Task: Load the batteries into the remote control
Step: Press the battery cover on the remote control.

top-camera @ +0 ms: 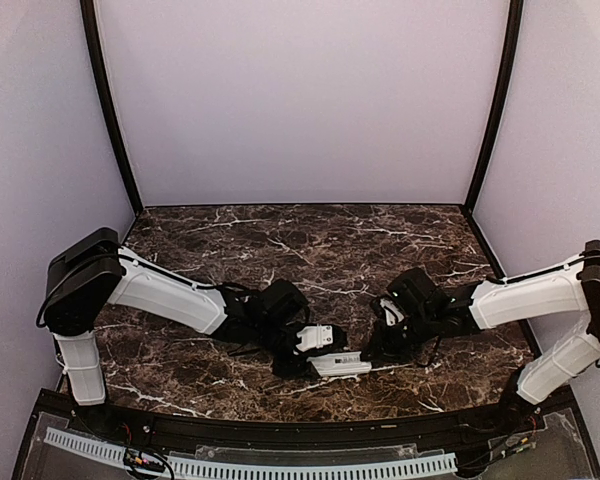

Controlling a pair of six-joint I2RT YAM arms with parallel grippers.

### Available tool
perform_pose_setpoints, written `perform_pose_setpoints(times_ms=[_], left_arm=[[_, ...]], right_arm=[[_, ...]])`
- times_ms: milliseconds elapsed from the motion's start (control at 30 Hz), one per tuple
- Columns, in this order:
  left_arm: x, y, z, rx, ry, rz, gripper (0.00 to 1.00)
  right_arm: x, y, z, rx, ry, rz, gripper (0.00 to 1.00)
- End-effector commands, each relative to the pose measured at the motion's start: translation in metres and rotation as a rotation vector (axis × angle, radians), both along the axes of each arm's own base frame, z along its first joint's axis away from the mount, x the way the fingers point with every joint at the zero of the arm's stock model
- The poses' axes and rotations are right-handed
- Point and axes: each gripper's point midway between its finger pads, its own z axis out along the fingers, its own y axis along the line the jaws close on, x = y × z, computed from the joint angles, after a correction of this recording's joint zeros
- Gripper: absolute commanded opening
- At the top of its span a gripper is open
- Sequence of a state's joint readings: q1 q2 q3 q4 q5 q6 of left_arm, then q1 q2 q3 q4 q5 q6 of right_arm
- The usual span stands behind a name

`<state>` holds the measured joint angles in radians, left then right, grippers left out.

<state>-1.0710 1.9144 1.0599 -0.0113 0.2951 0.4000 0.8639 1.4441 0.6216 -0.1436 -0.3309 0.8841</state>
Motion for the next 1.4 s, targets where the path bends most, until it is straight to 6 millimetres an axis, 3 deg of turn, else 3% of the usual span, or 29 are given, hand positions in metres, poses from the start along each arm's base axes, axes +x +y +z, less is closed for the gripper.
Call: perform_pose_setpoints(times_ms=[0, 200, 500, 933, 1000, 1167, 1267, 1367], left_arm=[[-0.003, 0.005, -0.012, 0.043, 0.022, -0.007, 0.28], [-0.004, 0.005, -0.012, 0.045, 0.024, -0.009, 0.27], [-0.004, 0.007, -0.013, 0.053, 0.025, -0.013, 0.27], [-0.006, 0.008, -0.014, 0.060, 0.029, -0.017, 0.27], [-0.006, 0.008, -0.014, 0.059, 0.028, -0.017, 0.26], [-0.006, 0.008, -0.014, 0.057, 0.030, -0.019, 0.27], [-0.006, 0.008, -0.014, 0.059, 0.031, -0.018, 0.27], [-0.006, 0.009, -0.014, 0.062, 0.030, -0.015, 0.27]], right_arm=[[-0.010, 0.018, -0.004, 0.041, 0.025, 0.026, 0.00], [-0.010, 0.002, -0.019, -0.073, 0.045, -0.013, 0.00], [-0.004, -0.012, -0.015, -0.241, 0.004, -0.022, 0.04], [0.011, -0.001, 0.024, -0.248, -0.075, 0.010, 0.19], [0.012, 0.001, 0.029, -0.236, -0.084, 0.017, 0.19], [0.013, 0.021, 0.050, -0.122, -0.112, 0.057, 0.05], [0.010, 0.026, 0.040, -0.105, -0.091, 0.070, 0.00], [0.003, 0.028, 0.018, -0.099, -0.037, 0.076, 0.00]])
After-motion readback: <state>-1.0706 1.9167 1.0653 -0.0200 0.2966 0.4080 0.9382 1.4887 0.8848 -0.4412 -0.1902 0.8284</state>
